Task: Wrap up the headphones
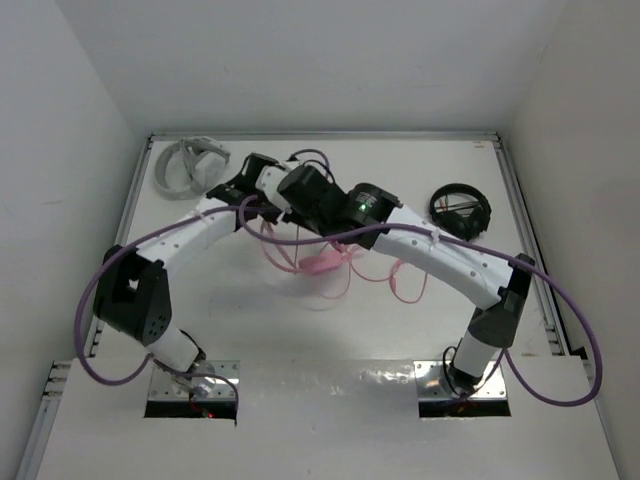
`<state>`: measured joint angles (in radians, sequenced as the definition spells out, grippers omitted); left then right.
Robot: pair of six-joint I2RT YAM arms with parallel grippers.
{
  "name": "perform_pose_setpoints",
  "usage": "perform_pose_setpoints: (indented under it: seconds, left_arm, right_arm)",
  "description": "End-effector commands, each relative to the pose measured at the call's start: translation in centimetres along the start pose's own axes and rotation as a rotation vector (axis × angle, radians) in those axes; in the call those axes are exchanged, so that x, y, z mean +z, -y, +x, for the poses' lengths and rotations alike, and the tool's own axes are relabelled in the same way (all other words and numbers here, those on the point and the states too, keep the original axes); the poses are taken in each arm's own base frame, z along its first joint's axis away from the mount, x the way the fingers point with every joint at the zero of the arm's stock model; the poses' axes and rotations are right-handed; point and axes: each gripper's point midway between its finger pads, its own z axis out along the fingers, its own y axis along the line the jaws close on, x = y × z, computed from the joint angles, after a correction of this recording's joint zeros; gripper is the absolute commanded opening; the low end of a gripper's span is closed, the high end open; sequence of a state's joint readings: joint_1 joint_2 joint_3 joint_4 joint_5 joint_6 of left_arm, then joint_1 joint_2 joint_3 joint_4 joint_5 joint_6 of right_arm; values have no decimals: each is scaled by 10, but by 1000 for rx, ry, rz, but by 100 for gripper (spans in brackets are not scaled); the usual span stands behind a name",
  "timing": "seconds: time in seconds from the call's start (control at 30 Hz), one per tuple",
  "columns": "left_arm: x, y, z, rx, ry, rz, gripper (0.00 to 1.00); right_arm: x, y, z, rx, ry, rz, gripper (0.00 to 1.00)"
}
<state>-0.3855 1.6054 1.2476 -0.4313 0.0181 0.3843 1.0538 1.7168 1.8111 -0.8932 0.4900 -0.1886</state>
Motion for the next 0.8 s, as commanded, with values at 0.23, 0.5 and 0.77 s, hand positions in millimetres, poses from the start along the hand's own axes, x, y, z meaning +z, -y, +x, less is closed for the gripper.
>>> perform_pose_setpoints:
  seconds: [0.23,0.5,0.77]
  left_arm:
    - [-62,33,-49,244,226,39,0]
    - [-82,-6,-65,299,222,-272,0]
    - [-91,59,-47,396,176,71,0]
  right_arm:
    - [-22,180,78,228,-142,500,0]
    - [-29,209,84,232,-168,587,0]
    - [-2,245,68,134,50,616,7]
